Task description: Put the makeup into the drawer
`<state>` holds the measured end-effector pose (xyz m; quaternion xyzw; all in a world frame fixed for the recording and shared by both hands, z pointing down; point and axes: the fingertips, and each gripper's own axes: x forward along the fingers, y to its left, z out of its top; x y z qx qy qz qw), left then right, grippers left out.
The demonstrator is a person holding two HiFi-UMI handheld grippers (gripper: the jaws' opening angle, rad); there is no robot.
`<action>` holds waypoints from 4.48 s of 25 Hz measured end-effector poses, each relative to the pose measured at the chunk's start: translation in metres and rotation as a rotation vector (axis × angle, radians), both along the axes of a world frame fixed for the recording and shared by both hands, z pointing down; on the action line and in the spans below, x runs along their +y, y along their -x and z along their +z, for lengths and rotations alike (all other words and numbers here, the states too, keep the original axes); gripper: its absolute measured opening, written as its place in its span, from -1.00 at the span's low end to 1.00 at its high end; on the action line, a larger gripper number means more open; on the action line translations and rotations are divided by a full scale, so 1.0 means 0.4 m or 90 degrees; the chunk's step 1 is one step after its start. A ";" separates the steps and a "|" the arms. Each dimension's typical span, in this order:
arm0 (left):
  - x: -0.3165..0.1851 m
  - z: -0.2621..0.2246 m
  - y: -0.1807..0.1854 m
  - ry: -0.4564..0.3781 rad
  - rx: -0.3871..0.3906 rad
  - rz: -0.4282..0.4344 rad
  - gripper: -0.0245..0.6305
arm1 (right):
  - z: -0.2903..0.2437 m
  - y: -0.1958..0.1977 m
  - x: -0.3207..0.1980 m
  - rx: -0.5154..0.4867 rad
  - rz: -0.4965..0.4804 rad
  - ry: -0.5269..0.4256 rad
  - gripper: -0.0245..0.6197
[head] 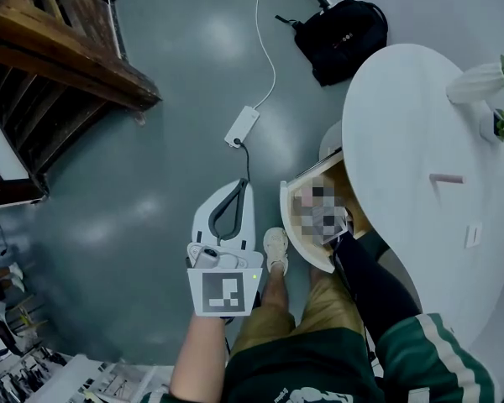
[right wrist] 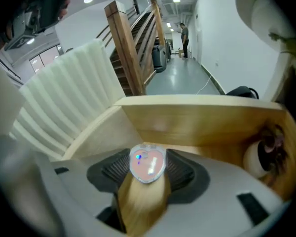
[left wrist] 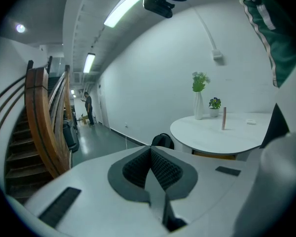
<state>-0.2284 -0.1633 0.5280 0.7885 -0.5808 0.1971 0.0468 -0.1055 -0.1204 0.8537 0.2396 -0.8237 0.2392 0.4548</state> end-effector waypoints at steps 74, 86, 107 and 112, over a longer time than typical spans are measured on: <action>-0.069 -0.347 -0.689 -0.081 0.061 0.251 -0.93 | -0.988 -0.731 -0.147 -0.161 0.394 -0.446 -0.11; -0.084 -0.298 -0.675 -0.055 0.050 0.199 -0.93 | -0.712 -0.747 -0.217 -0.142 0.386 -0.328 -0.19; -0.100 -0.334 -0.641 -0.083 0.041 0.155 -0.93 | -0.880 -0.748 -0.242 -0.151 0.343 -0.401 -0.70; -0.101 -0.372 -0.653 -0.104 0.045 0.157 -0.93 | -1.009 -0.762 -0.236 -0.161 0.345 -0.447 -0.70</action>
